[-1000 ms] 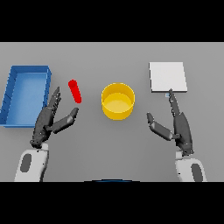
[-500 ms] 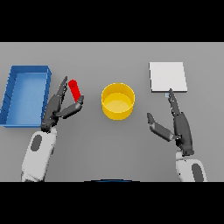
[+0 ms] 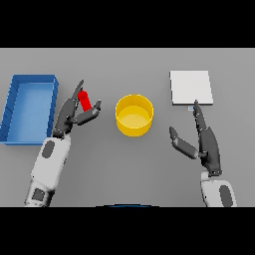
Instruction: Pick up the red beaker and tilt it to pour out 1 green nut into yellow bowl. Pick up the yellow bowl and place it on the metallic measuring scale.
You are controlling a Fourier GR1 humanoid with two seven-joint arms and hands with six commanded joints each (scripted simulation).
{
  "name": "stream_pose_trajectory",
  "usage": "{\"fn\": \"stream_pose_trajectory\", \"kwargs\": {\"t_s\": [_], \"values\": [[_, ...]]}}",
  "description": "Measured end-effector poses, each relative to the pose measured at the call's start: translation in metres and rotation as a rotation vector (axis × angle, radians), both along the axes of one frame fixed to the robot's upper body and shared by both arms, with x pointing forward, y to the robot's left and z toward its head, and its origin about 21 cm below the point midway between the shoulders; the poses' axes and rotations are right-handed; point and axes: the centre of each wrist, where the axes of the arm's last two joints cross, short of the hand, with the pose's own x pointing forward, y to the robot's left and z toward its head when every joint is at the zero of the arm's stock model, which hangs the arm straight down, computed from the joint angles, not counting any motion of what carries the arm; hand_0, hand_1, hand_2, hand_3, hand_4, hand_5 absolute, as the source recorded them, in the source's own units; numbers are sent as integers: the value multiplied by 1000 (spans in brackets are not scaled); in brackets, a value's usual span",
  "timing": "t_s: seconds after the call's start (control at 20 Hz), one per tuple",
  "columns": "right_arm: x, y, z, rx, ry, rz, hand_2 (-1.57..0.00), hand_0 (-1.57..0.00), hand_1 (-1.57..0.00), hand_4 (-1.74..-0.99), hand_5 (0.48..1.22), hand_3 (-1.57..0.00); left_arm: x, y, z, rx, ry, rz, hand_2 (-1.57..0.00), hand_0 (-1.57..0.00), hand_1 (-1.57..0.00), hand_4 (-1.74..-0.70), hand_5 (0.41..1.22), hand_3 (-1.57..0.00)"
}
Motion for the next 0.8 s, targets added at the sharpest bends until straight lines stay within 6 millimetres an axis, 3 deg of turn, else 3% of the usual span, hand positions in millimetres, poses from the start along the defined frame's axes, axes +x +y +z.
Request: {"fn": "stream_pose_trajectory", "kwargs": {"t_s": [0.15,0.35,0.4,0.5,0.6,0.75,0.8], "values": [[-3,0,1,-4,-2,0,1,1,1,-1269,640,1,9,-1,4,-8,-6,4,1,1,1,-1309,688,1],[-1,0,0,-11,6,-14,1,1,1,-1261,641,1,13,-1,-5,-45,-18,-11,0,1,1,-1348,704,1],[-2,-3,3,-19,-7,-11,1,1,1,-1259,642,1,17,-6,-4,-54,-16,-1,-67,1,-26,-1378,724,-31],[-1,0,2,-11,-3,-12,1,1,1,-1258,644,1,21,-6,-6,-96,-27,28,-364,-285,-328,-1449,783,-292],[-3,-3,1,-21,-14,-17,1,1,1,-1255,644,1,24,-10,-5,-112,-11,58,-733,-662,-699,-1500,941,-724],[-2,-6,3,-24,-6,-22,1,1,1,-1252,644,1,27,-14,-4,-67,-8,52,-1142,-1106,-1125,-1603,1078,-974],[-4,-2,1,-19,-6,-10,1,1,1,-1250,643,1,28,-17,-4,-55,-9,40,-1228,-1199,-1214,-1571,1106,-1093]]}}
